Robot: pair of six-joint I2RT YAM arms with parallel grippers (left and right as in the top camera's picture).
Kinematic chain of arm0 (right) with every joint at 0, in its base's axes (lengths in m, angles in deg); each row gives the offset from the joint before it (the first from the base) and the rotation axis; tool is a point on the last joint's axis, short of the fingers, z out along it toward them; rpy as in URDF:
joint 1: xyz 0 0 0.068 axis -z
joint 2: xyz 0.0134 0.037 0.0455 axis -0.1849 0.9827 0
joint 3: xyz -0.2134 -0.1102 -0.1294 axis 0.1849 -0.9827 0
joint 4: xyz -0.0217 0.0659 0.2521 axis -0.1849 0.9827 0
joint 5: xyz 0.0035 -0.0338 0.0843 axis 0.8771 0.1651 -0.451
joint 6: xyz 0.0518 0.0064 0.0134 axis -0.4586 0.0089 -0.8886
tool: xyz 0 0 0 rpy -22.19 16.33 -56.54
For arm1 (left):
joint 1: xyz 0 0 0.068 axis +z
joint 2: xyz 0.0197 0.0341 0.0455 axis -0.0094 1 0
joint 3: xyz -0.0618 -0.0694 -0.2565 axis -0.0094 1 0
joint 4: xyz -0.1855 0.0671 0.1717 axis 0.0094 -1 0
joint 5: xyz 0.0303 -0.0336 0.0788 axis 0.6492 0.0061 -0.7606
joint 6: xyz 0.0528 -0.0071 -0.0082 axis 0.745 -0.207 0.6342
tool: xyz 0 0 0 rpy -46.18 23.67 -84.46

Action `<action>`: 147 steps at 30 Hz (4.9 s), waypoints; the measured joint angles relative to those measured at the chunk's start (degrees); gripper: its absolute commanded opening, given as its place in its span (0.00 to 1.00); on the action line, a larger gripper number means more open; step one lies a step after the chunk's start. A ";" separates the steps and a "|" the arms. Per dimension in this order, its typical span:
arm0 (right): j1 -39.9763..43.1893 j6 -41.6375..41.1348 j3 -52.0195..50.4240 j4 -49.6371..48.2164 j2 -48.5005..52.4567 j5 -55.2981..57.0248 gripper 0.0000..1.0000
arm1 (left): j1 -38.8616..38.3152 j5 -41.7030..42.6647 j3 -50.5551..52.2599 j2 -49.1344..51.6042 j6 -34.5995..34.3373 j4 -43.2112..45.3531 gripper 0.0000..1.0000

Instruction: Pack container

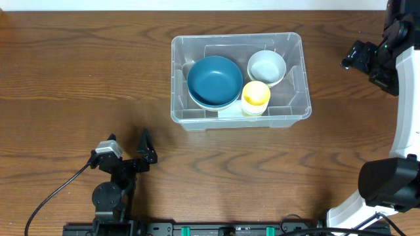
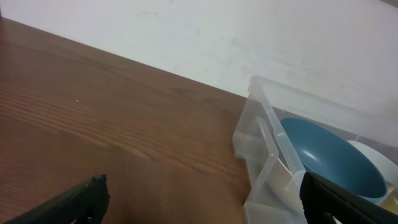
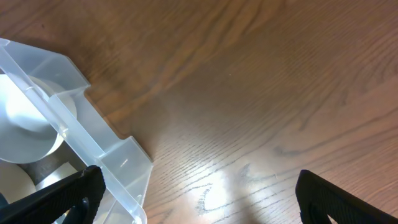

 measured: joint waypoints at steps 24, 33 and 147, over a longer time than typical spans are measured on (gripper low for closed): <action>-16.59 0.00 0.00 -2.97 -1.68 3.28 0.99 | 0.00 0.00 -0.02 0.00 0.00 -0.02 0.98; -28.63 1.79 -4.83 -24.50 -6.99 9.73 0.99 | 0.00 0.00 -0.07 0.00 0.00 -0.09 0.98; -15.56 30.18 -113.39 -80.30 -104.32 -5.70 0.99 | -0.02 -0.20 -0.22 0.00 0.02 -0.35 0.98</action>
